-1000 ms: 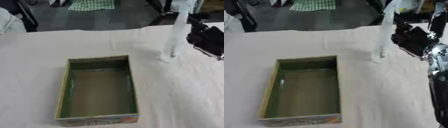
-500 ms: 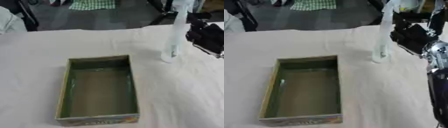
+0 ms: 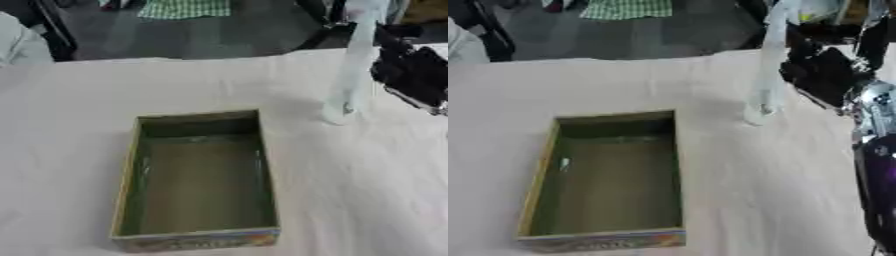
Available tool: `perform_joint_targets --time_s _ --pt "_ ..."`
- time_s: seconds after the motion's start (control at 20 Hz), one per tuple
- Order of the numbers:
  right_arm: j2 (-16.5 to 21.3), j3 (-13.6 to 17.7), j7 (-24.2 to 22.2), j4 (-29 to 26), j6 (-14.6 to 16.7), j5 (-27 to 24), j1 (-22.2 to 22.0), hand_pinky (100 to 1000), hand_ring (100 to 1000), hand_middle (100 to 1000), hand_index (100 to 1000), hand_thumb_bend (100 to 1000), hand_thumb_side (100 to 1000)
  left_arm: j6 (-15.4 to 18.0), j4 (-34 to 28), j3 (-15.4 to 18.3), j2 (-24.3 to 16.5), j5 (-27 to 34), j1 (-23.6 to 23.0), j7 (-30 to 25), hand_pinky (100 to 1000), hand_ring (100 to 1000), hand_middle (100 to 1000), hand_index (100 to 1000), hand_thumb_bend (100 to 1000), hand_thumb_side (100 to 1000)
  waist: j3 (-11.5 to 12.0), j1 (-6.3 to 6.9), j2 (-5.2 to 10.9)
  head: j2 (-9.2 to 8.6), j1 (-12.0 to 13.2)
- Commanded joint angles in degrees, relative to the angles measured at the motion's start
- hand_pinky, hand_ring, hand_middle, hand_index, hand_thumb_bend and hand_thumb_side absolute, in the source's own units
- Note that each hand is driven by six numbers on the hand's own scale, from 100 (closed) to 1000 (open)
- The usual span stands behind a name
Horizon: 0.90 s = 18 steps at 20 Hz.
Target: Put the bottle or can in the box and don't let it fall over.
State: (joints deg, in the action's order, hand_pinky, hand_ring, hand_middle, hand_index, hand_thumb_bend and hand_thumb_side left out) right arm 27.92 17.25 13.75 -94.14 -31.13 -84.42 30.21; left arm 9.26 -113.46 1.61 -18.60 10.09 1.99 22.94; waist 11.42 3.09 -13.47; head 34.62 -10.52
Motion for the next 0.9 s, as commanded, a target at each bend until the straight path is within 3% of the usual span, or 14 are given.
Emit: perform_joint_targets --time_s 0.05,0.9 --pt "1.7 0.1 -0.4 -0.3 0.2 -0.4 1.3 100 100 272 1000 625 1000 0.0 -1.1 0.1 -0.7 0.1 0.5 -0.3 826 1000 987 763 774 653 0.1 -0.07 0.50 -0.82 -0.2" --pt "3.4 0.3 -1.4 1.2 0.2 -2.4 2.5 100 100 271 1000 630 1000 0.0 -1.1 -0.1 -0.5 0.2 0.7 -0.4 827 1000 989 763 775 653 0.4 -0.01 -0.25 -1.68 -0.5"
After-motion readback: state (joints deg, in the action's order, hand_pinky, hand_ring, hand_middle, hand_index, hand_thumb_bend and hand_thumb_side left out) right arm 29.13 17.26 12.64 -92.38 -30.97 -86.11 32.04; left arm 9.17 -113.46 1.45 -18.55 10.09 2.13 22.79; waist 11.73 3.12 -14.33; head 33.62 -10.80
